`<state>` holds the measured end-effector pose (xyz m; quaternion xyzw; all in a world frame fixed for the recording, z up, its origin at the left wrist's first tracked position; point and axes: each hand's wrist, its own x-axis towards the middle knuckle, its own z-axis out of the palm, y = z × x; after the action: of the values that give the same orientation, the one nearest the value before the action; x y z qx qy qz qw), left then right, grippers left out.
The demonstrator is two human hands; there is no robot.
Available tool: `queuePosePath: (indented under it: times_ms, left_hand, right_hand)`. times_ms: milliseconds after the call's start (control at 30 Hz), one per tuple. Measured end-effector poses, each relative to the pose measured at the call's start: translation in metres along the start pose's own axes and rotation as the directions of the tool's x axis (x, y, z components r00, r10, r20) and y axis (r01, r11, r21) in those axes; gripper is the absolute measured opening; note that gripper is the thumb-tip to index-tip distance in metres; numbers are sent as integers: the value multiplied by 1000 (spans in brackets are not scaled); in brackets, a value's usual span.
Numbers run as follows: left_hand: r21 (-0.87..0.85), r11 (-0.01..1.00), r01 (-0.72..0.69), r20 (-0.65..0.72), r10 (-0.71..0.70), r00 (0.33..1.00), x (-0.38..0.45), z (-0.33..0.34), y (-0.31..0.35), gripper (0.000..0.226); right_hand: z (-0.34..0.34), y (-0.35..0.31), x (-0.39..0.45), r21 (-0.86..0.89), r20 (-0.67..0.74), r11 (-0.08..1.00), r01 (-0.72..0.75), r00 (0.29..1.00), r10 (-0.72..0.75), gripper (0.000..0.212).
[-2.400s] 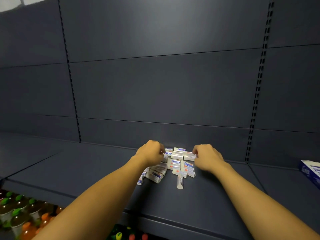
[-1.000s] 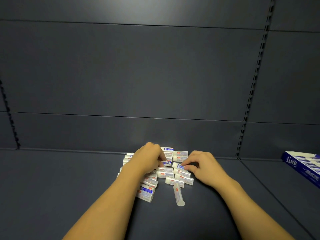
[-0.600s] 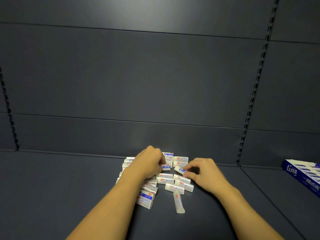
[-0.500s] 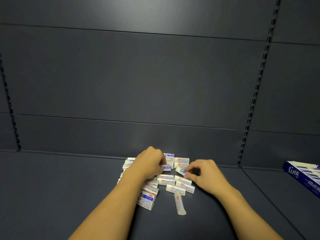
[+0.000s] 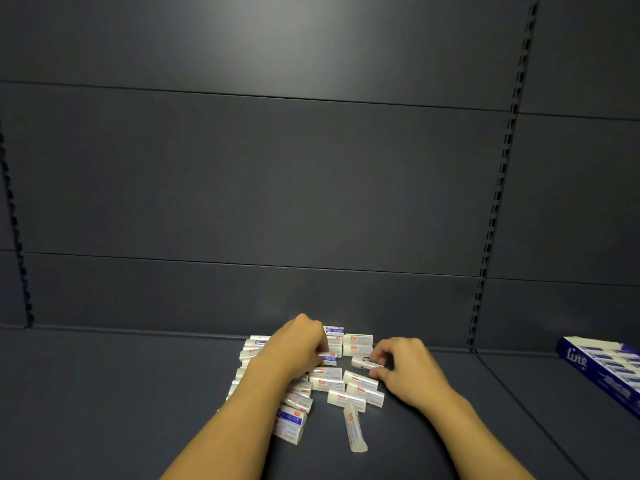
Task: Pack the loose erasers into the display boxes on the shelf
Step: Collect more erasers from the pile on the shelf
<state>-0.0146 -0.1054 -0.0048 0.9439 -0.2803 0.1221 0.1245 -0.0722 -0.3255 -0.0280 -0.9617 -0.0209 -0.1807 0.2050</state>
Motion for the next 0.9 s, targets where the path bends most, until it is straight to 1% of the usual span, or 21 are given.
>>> queuePosePath:
  times_ms: [167, 367, 567, 667, 800, 900]
  left_hand:
    - [-14, 999, -37, -2, 37, 999, -5, -6, 1, 29]
    - [9, 998, -65, -70, 66, 995, -8, -22, 8, 37]
    - [112, 966, -231, -130, 245, 961, -6, -46, 25, 37]
    - [167, 940, -296, -130, 319, 939, -1, -55, 34, 35]
    - [139, 915, -378, -122, 395, 911, 9, -59, 46, 33]
    - [107, 893, -437, -106, 448, 888, 17, -58, 55, 34]
  right_hand:
    - [-3, -2, -2, 5, 11, 1000, -4, 1000, 4, 32]
    - [-20, -4, -8, -19, -39, 1000, -1, 999, 1, 27]
    - [-43, -7, -25, -78, -108, 997, 1, 994, -10, 19]
    - [-56, -9, -34, -104, -157, 995, -13, 988, -3, 18]
    - [-78, -8, -50, -165, -218, 985, -46, 976, 9, 17]
    - [-95, -4, -62, -222, -238, 972, -82, 971, 27, 17]
